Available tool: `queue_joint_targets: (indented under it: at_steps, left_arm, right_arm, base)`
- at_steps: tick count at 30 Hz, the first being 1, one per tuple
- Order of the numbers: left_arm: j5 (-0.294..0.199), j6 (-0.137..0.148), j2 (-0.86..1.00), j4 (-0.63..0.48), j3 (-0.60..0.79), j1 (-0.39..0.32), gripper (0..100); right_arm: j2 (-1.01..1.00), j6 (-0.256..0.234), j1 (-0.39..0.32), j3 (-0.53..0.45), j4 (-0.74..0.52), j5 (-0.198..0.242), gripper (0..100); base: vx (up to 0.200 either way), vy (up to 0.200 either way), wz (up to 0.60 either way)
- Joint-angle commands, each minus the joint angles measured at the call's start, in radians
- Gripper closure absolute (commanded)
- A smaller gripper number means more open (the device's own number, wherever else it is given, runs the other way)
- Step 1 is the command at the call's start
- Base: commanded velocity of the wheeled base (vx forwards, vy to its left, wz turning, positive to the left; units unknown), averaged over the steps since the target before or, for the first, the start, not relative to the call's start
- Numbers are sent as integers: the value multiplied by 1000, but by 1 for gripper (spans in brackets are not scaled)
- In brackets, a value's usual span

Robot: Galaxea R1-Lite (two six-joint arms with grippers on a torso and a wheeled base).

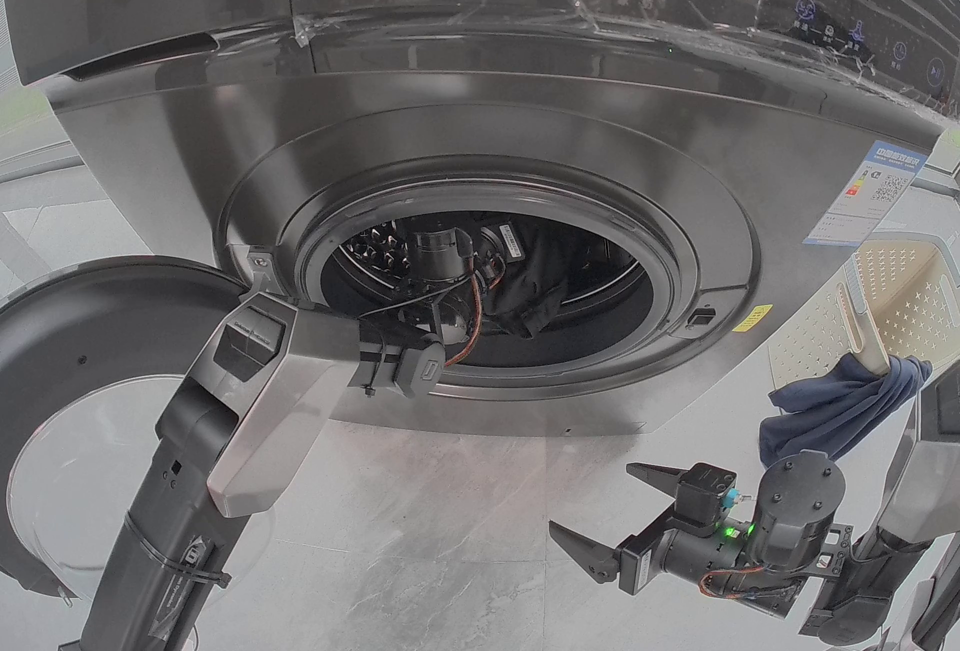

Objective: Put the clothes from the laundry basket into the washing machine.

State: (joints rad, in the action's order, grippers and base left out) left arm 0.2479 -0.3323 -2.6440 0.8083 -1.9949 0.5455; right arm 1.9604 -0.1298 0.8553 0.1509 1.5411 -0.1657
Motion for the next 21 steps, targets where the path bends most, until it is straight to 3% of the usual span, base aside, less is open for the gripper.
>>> queue_joint_targets:
  at_steps: [1, 2, 7, 9, 14, 19, 21]
  left_arm:
    - [2, -1, 3, 2, -5, -4, 100]
    - [2, -1, 3, 0, -5, -4, 0]
    - [2, -5, 36, -8, -5, 5, 0]
    - [2, -7, 151, -14, 153, 30, 0]
    - [-15, 7, 251, -17, 318, 34, 0]
    - [-33, 44, 315, -35, 453, 42, 0]
    - [-56, 73, 335, -29, 554, 59, 0]
  right_arm:
    - [6, -1, 1, 3, 1, 0, 0]
    - [6, -1, 1, 1, 1, 0, 0]
    - [6, -1, 1, -1, 1, 0, 0]
    - [6, -1, 1, -1, 1, 0, 0]
    - [8, -1, 1, -1, 1, 0, 0]
    - [6, -1, 2, -1, 1, -1, 0]
    - [6, -1, 2, -1, 1, 0, 0]
  base:
    - [0, 0, 0]
    - [0, 0, 0]
    - [0, 0, 0]
    - [0, 0, 0]
    - [0, 0, 0]
    - [0, 0, 0]
    - [0, 0, 0]
